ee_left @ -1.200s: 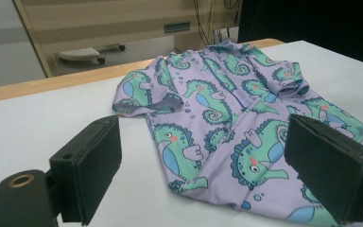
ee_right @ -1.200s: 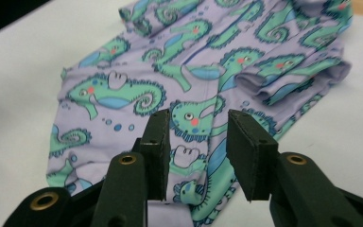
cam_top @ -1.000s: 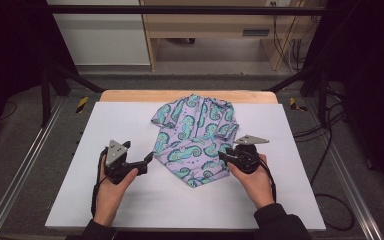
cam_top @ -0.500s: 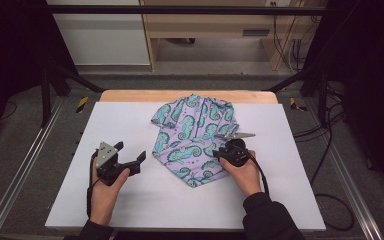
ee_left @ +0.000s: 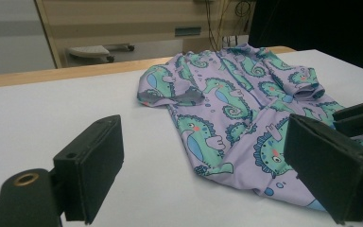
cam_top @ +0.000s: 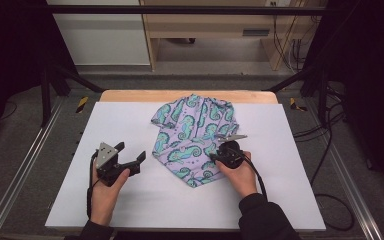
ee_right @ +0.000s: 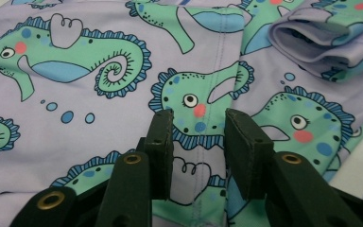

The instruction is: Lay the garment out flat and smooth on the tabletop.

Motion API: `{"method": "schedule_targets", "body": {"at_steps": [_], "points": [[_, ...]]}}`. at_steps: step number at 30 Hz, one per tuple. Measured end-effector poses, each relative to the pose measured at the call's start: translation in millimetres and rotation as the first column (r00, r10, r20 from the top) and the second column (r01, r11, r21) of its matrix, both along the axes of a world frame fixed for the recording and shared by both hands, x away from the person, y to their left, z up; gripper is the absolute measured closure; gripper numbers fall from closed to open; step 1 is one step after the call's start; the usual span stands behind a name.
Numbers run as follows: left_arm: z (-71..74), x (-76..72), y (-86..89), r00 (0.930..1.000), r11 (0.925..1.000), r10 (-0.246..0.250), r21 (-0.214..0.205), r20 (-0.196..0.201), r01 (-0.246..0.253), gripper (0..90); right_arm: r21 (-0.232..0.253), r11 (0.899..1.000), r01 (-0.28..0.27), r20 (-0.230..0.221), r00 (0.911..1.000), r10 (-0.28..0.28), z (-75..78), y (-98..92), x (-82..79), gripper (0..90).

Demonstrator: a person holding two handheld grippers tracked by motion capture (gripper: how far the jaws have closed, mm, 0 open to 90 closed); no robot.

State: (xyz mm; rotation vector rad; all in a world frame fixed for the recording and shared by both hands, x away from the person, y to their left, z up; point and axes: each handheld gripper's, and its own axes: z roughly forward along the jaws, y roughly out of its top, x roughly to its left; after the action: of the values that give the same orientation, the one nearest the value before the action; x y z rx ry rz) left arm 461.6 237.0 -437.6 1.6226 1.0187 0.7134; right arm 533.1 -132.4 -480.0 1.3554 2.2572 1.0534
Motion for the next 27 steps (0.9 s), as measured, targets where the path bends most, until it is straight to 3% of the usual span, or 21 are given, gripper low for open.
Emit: {"method": "schedule_targets", "body": {"at_steps": [7,17,23,27], "points": [[-0.1,0.2,1.6,1.0,1.0,0.003,-0.002,-0.004,-0.003,12.9,-0.012,0.999,-0.038,-0.002,0.9993,0.038,0.2,4.2,-0.7,84.8],[-0.4,-0.1,2.5,1.0,0.9999,0.006,-0.011,-0.005,-0.006,14.2,0.003,0.998,-0.069,0.051,0.9963,0.069,16.1,9.0,-4.0,87.4],[-1.4,0.4,3.7,0.9998,0.9999,0.005,-0.013,-0.017,-0.006,14.1,0.012,0.987,-0.161,0.097,0.9825,0.159,32.5,33.6,-16.6,87.5],[-0.5,0.0,4.0,0.9999,0.9999,0.005,-0.012,-0.016,-0.006,14.0,-0.003,0.972,-0.233,0.106,0.9668,0.232,35.5,56.5,-27.4,87.6]]}}
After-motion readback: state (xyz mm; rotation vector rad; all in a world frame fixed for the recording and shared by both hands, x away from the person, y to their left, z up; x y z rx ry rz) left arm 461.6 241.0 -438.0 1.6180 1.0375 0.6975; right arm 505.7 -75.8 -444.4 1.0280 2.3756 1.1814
